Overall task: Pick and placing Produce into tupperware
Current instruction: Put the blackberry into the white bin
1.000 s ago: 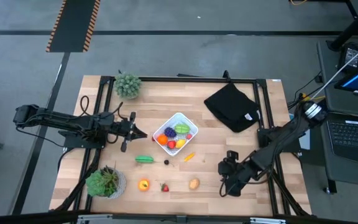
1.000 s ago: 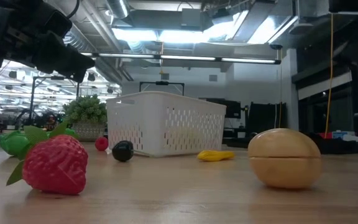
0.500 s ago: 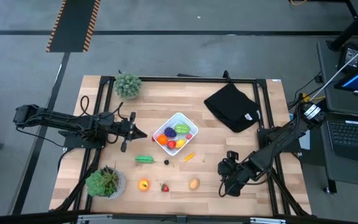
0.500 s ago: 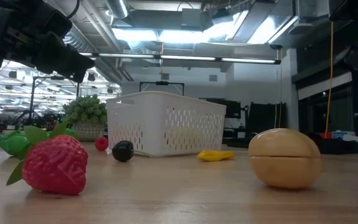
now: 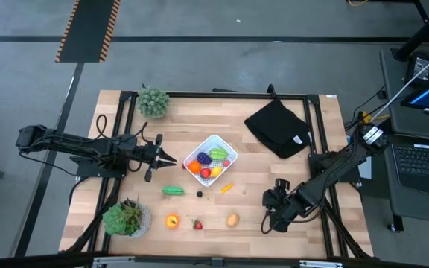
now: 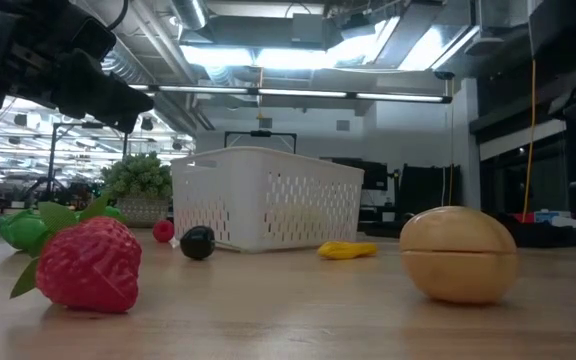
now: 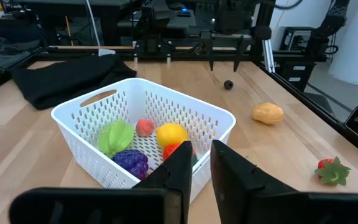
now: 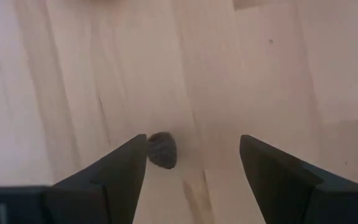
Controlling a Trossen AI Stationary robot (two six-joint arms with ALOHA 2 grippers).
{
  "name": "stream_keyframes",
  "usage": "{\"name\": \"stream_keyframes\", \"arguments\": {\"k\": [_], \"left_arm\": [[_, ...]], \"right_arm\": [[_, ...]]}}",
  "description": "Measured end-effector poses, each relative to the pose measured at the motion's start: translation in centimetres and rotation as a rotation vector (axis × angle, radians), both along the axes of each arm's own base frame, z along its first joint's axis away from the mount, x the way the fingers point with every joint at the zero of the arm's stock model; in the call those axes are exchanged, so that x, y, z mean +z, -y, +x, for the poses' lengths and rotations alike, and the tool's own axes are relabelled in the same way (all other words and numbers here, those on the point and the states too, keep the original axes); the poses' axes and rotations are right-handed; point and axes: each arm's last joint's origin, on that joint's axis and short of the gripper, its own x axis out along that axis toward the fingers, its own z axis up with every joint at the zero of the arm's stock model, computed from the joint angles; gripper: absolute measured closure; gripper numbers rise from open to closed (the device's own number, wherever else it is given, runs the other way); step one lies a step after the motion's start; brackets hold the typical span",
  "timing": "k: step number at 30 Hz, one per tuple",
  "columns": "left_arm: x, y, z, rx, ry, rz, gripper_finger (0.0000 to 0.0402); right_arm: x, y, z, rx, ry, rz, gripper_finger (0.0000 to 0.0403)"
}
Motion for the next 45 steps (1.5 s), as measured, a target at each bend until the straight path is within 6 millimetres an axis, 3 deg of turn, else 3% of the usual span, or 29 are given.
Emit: {"name": "stream_keyframes", "arguments": {"k": [7,18,45], "left_arm": [[0.0,0.0,0.0,0.0,0.0,0.0,0.0333],[0.0,0.0,0.0,0.0,0.0,0.001,0.0311],[0.0,0.0,0.0,0.0,0.0,0.001,0.0273]], "right_arm": [[-2.4,-1.1,0.4,0.033,-0.106,0.05,0.0144],[-4.6,-1.6,1.0,0.035,-0.147,0.023,0.0144],[-4.8,-1.7,1.3,-0.049,-0.099,0.039,0.0144]]}}
